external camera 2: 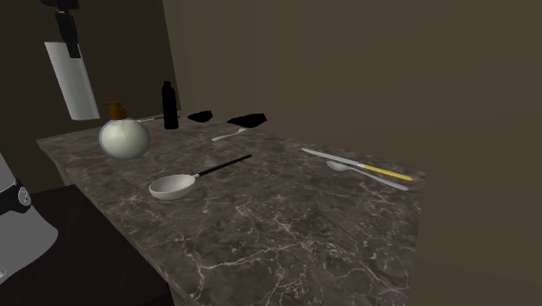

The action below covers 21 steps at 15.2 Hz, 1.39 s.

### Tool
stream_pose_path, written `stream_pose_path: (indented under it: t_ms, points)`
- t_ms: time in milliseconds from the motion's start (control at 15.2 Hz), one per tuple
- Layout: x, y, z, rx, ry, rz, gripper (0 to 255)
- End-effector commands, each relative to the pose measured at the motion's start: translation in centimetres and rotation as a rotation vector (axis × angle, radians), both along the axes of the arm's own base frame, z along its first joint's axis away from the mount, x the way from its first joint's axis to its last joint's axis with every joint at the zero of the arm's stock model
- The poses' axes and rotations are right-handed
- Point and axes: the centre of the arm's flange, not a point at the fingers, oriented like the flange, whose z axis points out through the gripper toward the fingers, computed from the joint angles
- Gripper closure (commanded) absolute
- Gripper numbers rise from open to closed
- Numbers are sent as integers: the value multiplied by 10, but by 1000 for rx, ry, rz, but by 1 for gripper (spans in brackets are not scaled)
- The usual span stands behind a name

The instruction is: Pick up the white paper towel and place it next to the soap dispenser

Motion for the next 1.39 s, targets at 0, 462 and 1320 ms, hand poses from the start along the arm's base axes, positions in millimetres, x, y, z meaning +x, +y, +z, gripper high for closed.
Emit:
stream_pose_path:
  t_ms: [0, 462, 1320]
  points:
    - [-1, 0, -11, 0, 0, 0, 255]
    - [-1, 0, -48, 0, 0, 0, 255]
    - [-1, 0, -100, 0, 0, 0, 255]
